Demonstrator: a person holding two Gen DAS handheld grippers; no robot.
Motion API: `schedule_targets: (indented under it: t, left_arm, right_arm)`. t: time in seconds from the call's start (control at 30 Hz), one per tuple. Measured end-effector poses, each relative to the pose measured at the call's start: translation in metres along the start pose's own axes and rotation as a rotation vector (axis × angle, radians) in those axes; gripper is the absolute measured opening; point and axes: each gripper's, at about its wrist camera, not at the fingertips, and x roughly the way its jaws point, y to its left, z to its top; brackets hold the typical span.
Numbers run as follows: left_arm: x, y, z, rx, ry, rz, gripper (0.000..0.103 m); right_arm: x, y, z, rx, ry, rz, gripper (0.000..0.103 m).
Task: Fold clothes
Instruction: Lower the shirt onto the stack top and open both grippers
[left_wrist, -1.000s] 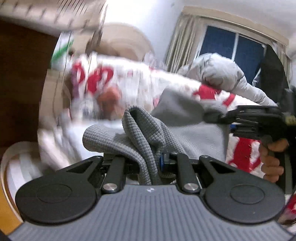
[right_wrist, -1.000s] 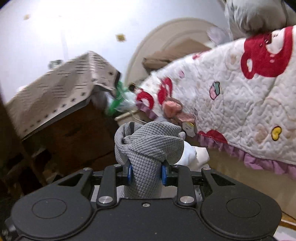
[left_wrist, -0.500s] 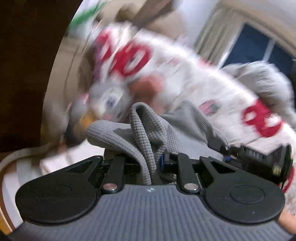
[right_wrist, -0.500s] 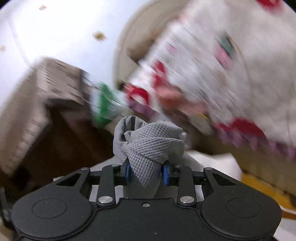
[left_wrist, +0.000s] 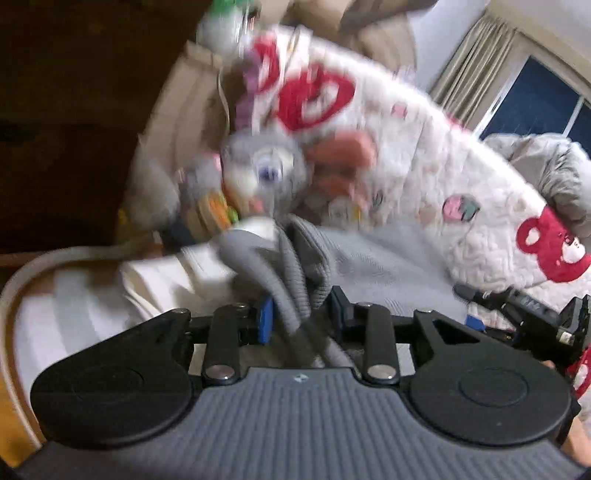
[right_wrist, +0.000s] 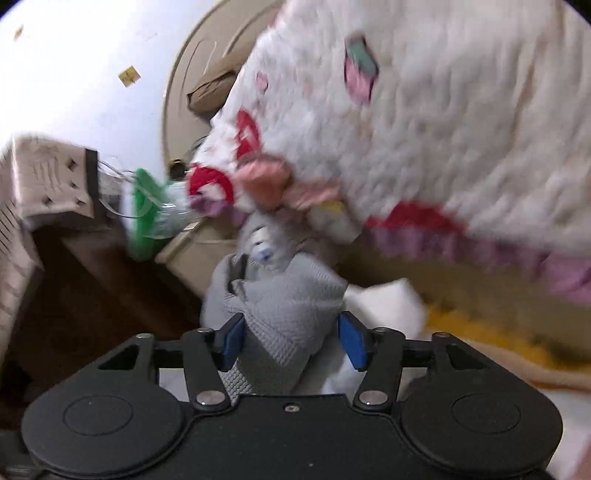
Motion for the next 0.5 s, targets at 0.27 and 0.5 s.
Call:
schedule_targets:
  t: [0.27,0.5]
  left_arm:
    - [0.012,-0.044,0.039,0.262,-0.044,-0.066,0.041]
    - [0.068,-0.037,0.002,0.231,0.148,-0.039,0.039]
  right_arm:
    - [0.006,0.083,0.001,-0.563,-0.067,0.126,0.058]
    - [0.068,0.057,0.002,-0.434,0.106,0.162,0.03]
